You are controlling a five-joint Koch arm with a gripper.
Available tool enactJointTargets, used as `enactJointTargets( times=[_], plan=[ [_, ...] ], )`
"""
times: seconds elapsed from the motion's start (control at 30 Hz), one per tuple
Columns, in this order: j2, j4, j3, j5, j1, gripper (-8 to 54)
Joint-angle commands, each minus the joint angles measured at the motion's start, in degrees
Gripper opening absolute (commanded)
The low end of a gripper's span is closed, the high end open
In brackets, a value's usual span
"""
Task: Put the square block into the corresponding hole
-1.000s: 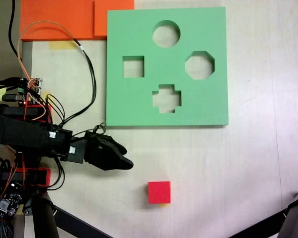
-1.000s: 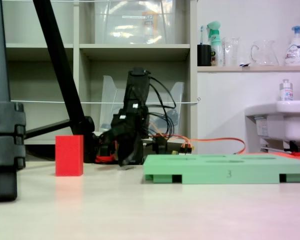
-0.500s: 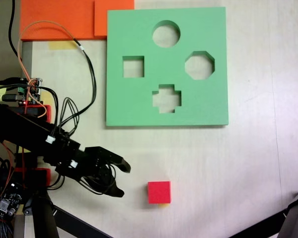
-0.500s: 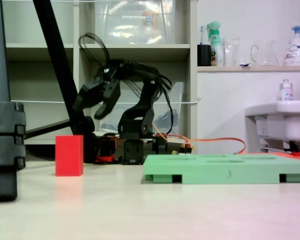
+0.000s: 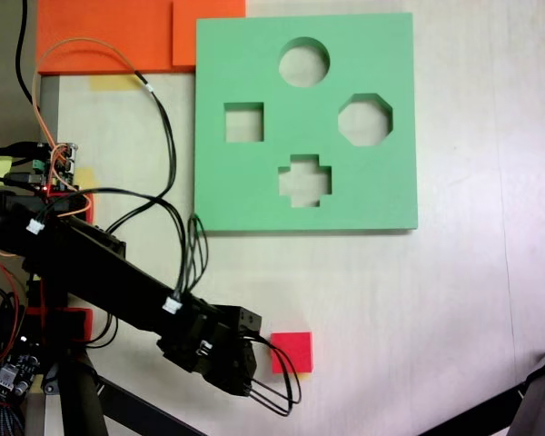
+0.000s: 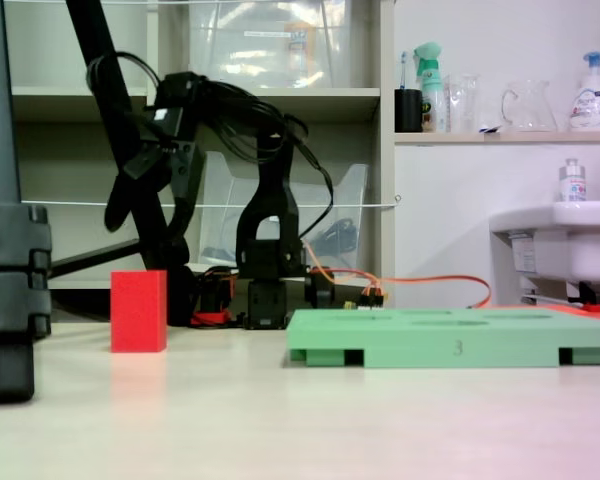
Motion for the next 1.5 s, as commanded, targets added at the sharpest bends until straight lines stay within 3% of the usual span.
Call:
enactJointTargets(
  times=[0.0, 0.87, 1.03, 1.2, 1.47],
  plan=[
    [-0.53, 0.79, -3.43, 0.0, 0.09, 42.2],
    [-16.79, -9.84, -6.86, -1.05, -6.59, 43.2],
    [-19.51, -9.93, -6.86, 3.34, -7.38, 43.1],
    [-20.48, -9.14, -5.45, 7.03, -7.82, 31.5],
    [-23.82, -3.87, -4.22, 13.45, -8.0, 27.9]
  ],
)
